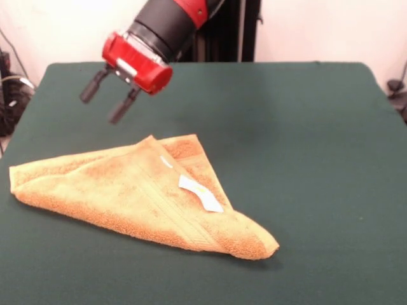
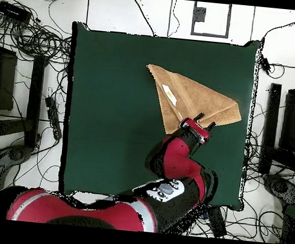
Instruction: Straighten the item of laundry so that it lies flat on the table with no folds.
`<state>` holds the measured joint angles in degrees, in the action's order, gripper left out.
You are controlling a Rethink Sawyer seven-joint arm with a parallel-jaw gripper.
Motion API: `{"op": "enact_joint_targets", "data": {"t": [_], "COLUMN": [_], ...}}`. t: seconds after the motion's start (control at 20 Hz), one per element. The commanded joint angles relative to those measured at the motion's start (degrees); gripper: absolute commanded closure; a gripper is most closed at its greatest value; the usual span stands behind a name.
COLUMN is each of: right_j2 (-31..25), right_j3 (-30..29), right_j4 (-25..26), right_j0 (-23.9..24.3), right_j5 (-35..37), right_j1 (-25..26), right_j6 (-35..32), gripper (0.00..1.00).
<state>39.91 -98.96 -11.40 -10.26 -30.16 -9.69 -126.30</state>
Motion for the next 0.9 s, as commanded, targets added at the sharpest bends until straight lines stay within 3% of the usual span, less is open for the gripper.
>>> {"op": "enact_joint_targets", "data": {"t": [0.05, 0.2, 0.45, 0.7, 0.9], "right_j2": [-18.3, -18.4, -26.1, -29.6, -31.0], "right_j3": [2.2, 1.2, 1.0, -0.3, -0.8], "right_j4": [3.5, 2.7, 9.4, 8.0, 5.4], "right_j0": [-0.3, -0.4, 5.3, 6.8, 6.9], "right_j5": [-5.7, -3.3, 7.5, 14.3, 14.8], "right_j1": [-4.9, -5.8, -8.8, -9.9, -8.0], "right_j6": [-15.9, -13.8, -10.5, -9.1, -10.2], "gripper": [0.00, 0.00, 0.00, 0.00, 0.00]}}
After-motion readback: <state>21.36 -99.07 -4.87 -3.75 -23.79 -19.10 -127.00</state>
